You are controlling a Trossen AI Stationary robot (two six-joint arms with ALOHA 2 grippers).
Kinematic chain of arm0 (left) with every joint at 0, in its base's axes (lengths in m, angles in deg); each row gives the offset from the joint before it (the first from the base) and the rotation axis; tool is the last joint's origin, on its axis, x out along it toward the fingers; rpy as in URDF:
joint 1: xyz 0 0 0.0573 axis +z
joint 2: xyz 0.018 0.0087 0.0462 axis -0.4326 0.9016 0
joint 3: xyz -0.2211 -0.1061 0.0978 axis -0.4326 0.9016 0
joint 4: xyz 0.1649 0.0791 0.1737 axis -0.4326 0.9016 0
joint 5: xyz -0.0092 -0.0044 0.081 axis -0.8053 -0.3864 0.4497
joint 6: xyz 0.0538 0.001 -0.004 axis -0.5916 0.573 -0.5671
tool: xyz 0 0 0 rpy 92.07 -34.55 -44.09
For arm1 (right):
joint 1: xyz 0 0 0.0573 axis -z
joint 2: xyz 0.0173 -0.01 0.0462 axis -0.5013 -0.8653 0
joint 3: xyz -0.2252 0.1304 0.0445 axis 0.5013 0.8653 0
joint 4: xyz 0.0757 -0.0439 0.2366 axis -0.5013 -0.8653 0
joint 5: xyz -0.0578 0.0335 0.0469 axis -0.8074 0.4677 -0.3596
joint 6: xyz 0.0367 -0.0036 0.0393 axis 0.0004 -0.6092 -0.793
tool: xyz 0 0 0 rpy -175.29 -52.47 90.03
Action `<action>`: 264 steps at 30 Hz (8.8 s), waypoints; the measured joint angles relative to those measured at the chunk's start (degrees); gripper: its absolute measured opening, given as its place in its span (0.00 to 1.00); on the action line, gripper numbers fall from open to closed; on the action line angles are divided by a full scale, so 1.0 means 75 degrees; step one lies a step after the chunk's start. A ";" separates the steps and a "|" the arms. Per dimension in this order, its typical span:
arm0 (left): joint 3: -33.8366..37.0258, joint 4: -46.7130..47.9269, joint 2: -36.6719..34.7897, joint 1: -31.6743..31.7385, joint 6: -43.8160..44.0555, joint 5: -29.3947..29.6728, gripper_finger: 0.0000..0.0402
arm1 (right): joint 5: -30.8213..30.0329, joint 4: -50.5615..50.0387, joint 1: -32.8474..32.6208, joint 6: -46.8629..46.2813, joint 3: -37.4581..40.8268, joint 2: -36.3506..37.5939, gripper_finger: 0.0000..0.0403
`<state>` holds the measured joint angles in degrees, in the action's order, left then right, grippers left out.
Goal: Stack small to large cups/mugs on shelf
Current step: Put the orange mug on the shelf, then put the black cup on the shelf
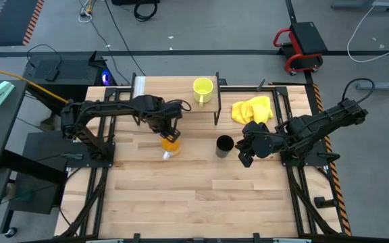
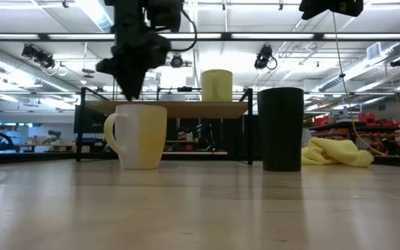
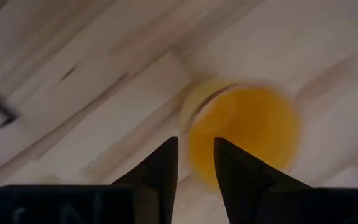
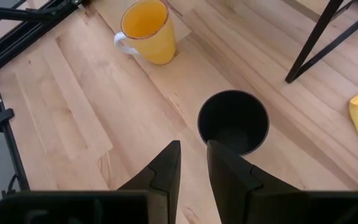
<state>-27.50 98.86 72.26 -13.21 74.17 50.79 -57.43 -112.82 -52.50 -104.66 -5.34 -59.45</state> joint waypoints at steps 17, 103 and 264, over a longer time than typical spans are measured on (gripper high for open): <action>-0.0004 0.0278 0.0384 -0.0308 -0.0155 0.0044 0.31 | 0.0008 0.0032 -0.0196 -0.0260 0.0000 -0.0220 0.22; 0.0270 -0.1219 0.0664 -0.1891 0.3316 0.1021 0.04 | -0.0525 0.0143 -0.0787 -0.0369 0.0001 -0.0224 0.22; -0.5636 0.3327 0.0999 0.2858 -0.0642 0.0547 0.28 | -0.0525 0.0283 -0.0787 -0.0596 0.0000 -0.0224 0.12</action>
<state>-69.77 123.81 79.75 8.22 69.36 54.89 -61.36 -110.70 -58.40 -109.14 -5.34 -61.13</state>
